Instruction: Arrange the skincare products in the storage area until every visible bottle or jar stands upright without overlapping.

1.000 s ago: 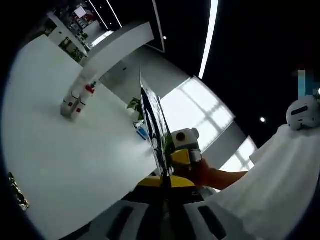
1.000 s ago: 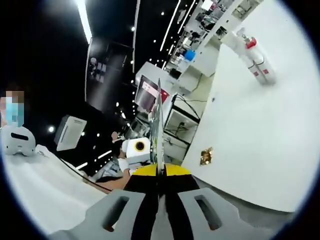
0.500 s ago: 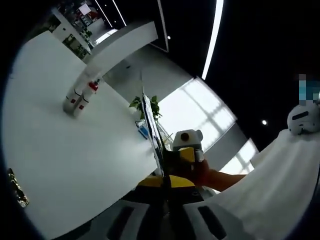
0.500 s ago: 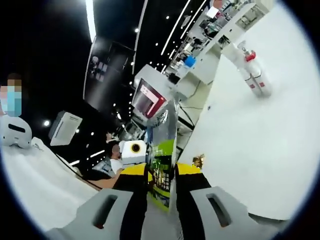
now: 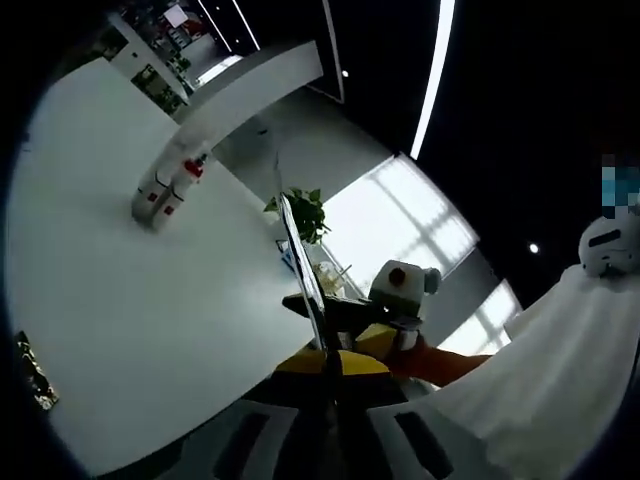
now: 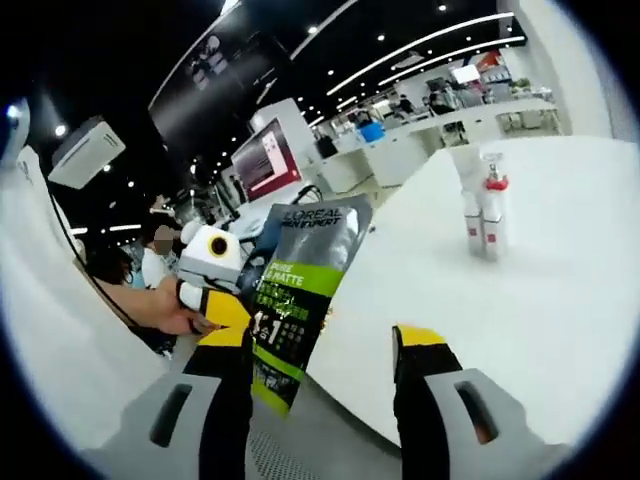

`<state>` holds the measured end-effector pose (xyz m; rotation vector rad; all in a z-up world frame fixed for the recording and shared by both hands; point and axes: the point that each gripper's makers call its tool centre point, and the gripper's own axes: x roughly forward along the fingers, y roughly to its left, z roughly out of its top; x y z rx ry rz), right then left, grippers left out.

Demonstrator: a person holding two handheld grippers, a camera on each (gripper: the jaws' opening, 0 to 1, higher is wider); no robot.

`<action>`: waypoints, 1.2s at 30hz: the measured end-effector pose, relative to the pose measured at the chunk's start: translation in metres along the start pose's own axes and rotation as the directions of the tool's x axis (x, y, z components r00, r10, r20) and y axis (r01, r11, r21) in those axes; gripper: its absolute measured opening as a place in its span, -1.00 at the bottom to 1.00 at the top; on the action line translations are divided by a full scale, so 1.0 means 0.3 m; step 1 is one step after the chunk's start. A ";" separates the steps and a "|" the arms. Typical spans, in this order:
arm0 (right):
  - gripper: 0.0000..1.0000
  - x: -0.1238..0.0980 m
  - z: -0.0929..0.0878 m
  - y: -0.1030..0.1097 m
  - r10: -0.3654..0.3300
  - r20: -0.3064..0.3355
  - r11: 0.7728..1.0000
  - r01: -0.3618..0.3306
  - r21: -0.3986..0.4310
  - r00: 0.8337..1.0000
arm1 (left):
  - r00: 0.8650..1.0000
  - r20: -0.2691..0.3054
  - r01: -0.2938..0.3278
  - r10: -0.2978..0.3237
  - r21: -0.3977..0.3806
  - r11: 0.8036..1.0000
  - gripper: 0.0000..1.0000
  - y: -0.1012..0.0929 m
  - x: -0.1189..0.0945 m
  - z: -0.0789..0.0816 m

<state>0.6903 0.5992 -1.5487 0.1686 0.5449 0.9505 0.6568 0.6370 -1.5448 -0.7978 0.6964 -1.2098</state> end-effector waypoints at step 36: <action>0.95 0.112 -0.101 -0.072 -0.243 -0.036 0.947 0.229 -0.223 0.969 | 0.986 -0.040 -0.161 0.159 -0.054 0.985 -0.95 0.156 -0.011 0.146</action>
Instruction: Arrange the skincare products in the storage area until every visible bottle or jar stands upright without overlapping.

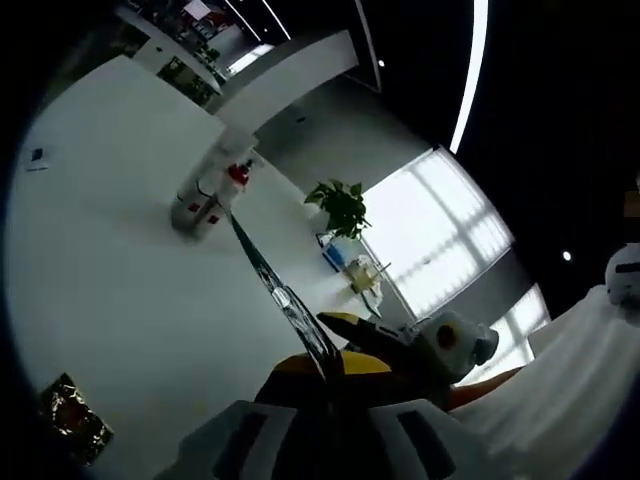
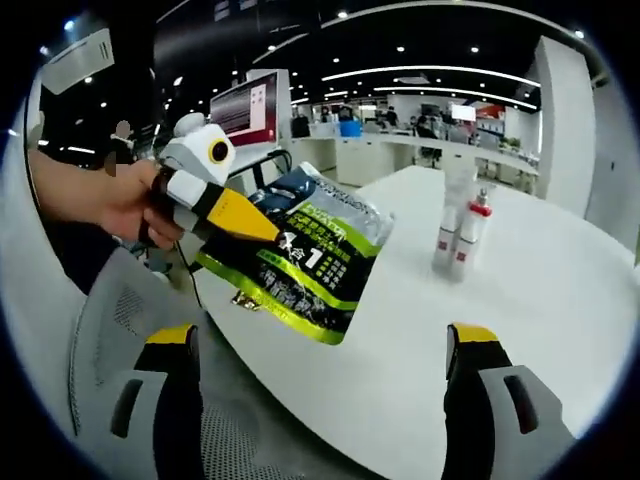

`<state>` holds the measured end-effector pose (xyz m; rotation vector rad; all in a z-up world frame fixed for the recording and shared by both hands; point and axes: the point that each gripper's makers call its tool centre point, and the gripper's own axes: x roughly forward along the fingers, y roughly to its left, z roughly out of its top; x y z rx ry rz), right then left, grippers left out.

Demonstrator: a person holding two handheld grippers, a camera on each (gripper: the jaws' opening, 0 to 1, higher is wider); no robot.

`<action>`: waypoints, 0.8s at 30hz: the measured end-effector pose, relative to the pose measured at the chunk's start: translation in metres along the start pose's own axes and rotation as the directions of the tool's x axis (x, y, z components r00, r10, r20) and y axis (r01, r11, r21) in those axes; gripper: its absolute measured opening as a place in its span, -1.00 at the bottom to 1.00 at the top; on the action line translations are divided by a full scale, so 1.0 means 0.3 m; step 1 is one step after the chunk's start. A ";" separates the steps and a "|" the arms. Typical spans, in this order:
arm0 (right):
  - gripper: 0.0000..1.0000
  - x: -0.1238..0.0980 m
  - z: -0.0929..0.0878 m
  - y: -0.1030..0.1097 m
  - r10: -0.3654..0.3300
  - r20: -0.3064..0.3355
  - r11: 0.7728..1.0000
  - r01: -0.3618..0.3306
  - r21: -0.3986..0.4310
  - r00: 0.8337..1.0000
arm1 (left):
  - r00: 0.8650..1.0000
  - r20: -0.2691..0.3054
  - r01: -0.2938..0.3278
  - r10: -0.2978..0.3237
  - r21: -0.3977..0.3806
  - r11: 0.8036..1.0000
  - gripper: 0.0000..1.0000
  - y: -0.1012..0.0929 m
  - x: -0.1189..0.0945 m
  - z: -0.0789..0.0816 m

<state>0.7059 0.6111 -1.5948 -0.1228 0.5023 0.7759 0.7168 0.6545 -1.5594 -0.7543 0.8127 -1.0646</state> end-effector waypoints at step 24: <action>0.58 -0.011 -0.009 0.003 0.030 -0.023 0.999 -0.029 0.036 0.999 | 0.998 0.016 -0.056 0.056 -0.022 0.998 -0.94 0.064 -0.038 0.081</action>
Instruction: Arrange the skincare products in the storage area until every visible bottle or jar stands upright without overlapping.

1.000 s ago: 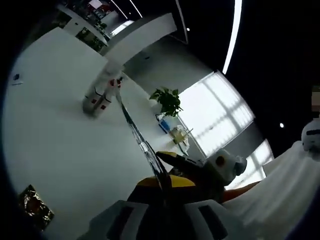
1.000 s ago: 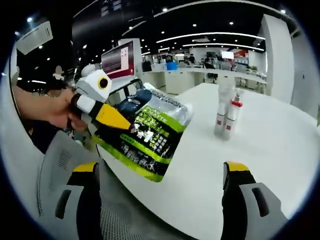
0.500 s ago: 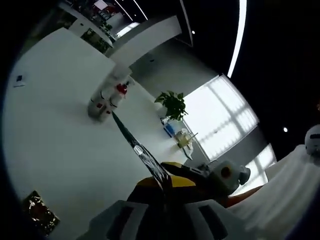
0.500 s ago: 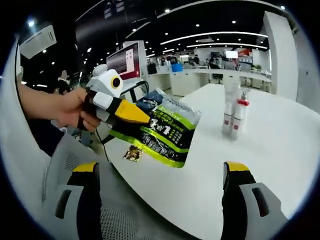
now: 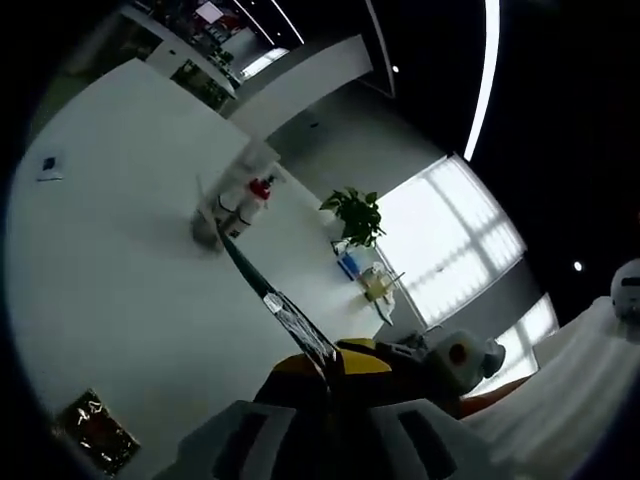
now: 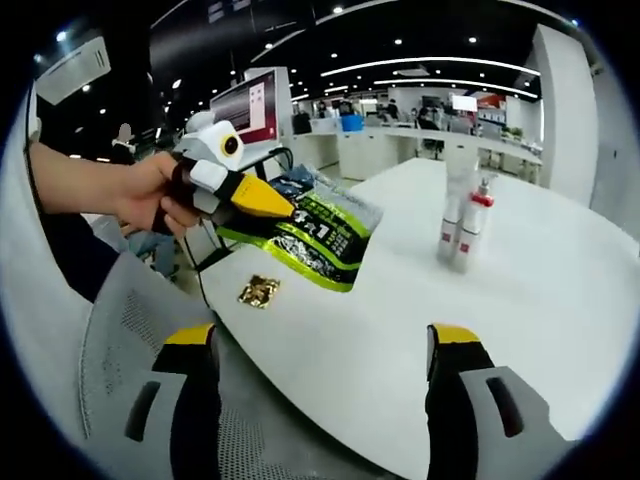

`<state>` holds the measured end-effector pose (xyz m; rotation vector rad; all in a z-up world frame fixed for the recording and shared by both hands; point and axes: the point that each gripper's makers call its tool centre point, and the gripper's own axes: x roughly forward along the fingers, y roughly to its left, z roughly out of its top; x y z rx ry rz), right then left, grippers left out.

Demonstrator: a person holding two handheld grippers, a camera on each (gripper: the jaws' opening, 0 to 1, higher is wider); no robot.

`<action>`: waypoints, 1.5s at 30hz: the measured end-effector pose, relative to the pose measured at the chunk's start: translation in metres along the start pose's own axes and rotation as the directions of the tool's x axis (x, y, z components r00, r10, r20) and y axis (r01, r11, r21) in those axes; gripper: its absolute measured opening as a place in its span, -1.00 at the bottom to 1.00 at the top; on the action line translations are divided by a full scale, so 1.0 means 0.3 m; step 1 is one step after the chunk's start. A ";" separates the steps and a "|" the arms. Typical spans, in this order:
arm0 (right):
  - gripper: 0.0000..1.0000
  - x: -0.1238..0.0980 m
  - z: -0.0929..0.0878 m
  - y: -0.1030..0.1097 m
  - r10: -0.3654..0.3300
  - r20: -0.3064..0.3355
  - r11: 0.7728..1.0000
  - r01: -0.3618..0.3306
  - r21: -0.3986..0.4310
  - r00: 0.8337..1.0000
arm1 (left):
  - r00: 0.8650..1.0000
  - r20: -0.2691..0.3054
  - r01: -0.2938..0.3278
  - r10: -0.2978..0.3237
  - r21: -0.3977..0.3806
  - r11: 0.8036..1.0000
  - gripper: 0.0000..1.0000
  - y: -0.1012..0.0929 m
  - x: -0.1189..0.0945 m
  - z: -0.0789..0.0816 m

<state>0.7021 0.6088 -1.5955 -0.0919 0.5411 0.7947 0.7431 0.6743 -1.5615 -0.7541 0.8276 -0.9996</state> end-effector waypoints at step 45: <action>0.57 0.032 -0.088 -0.018 -0.032 -0.120 0.999 0.031 -0.011 0.992 | 0.994 -0.061 -0.099 0.094 -0.071 0.993 -0.93 0.260 0.064 0.227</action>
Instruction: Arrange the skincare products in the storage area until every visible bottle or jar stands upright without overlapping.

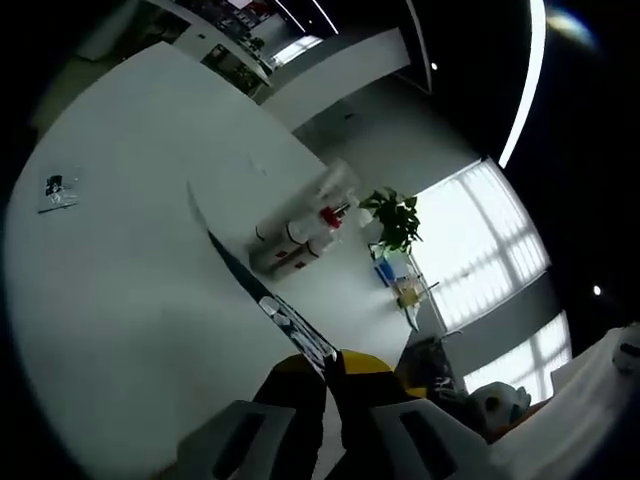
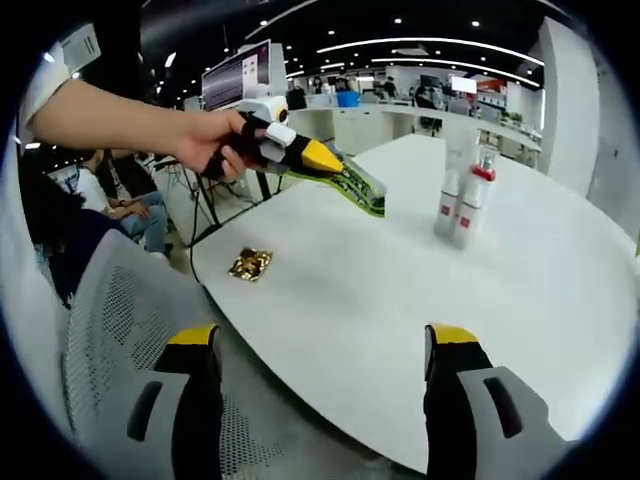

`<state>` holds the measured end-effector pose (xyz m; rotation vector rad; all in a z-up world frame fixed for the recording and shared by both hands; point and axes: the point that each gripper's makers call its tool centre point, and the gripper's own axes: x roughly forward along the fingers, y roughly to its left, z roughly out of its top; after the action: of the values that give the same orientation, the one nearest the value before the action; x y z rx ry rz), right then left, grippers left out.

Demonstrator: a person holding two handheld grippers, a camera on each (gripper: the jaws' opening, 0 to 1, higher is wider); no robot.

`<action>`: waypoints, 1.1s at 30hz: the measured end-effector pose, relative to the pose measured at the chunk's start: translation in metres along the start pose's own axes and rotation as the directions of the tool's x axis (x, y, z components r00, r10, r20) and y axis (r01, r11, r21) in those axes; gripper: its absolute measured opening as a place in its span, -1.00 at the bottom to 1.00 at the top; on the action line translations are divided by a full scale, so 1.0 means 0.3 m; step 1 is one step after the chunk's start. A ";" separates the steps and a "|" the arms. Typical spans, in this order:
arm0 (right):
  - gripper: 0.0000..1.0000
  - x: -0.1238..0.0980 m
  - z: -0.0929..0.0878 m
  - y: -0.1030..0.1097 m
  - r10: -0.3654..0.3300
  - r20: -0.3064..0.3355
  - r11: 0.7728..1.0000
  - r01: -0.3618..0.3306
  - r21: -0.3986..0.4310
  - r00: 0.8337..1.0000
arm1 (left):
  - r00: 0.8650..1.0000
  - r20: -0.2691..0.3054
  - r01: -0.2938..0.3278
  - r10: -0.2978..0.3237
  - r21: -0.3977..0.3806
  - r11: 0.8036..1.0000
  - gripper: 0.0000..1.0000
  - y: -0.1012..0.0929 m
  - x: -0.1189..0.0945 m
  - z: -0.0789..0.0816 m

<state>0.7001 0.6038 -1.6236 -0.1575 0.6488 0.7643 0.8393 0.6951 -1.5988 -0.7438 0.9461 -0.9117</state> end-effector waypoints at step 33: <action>0.56 0.019 -0.054 -0.023 -0.037 -0.086 0.999 0.036 -0.018 0.996 | 0.994 -0.108 0.013 -0.004 0.084 0.996 -0.95 0.177 0.110 0.164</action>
<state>0.7000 0.5963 -1.6406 -0.2175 0.7201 0.7308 0.9098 0.6952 -1.6355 -0.6319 0.9928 -1.0012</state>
